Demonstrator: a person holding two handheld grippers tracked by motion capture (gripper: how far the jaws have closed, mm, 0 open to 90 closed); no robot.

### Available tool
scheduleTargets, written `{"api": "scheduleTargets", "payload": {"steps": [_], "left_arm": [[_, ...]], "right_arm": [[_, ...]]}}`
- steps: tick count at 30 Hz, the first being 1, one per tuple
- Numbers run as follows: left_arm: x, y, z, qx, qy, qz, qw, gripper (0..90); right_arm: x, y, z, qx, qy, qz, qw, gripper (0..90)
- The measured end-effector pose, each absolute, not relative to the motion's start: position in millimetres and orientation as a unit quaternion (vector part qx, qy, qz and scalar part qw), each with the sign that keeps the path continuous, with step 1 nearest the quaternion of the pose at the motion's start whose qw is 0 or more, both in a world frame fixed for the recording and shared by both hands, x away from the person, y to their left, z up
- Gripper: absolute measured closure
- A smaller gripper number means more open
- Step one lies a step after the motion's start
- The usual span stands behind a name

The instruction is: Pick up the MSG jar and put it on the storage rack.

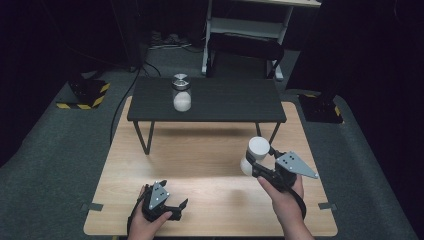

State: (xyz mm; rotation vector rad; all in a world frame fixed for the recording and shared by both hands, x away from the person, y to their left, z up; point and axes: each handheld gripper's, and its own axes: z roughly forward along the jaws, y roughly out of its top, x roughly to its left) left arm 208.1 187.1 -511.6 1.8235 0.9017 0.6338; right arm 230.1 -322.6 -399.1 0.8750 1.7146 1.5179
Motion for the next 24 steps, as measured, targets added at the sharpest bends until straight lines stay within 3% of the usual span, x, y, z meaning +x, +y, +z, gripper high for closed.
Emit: {"api": "scheduleTargets", "payload": {"steps": [24], "left_arm": [[208.7,187.2,-511.2,0.751,0.369,0.259,0.484,0.6]], "right_arm": [[225.6,-313.8,-356.4,0.325,0.652,0.59,0.348,34.4]]}}
